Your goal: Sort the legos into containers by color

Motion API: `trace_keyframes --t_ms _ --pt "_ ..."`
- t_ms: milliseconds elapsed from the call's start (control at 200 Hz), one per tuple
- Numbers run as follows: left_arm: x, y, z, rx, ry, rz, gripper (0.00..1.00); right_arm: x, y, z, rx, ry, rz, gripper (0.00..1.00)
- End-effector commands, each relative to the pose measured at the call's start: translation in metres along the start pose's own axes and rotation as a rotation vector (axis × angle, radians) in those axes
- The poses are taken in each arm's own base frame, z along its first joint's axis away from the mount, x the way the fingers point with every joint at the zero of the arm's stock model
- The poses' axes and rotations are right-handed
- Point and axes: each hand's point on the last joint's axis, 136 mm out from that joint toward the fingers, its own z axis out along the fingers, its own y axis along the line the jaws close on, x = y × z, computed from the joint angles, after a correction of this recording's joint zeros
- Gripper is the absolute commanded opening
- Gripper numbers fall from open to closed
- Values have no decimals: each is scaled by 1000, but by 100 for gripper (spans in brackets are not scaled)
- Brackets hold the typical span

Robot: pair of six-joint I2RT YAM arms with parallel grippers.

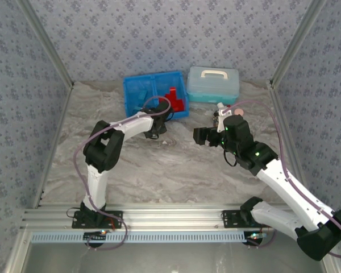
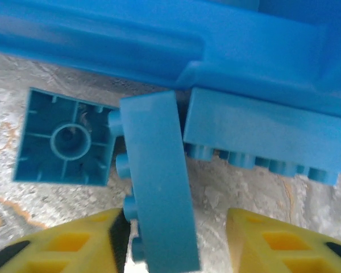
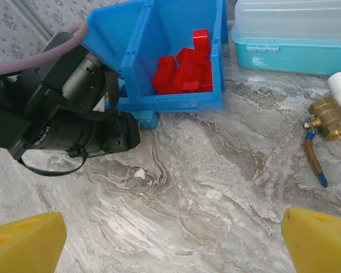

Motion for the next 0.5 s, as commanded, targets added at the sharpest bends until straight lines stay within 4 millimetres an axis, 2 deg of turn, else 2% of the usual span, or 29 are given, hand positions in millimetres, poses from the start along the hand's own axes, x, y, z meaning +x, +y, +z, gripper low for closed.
trace_keyframes --t_ms 0,105,195,360,390,495 --pt "-3 4 8 -36 -12 -2 39 -9 -1 -9 11 -26 -7 100" --pt "-2 3 5 -23 -4 -5 31 -10 -1 -9 8 -28 -7 100" --pt "-2 -1 -9 8 0 2 28 -9 0 -8 5 -26 -6 100" --pt "-5 -4 -54 67 -16 15 26 -10 1 -9 -3 -29 5 100" --pt "-2 3 -63 53 -11 26 26 -11 1 -10 -5 -30 9 100" --pt "-15 15 -102 76 -78 14 26 -12 2 -12 -10 -36 13 100"
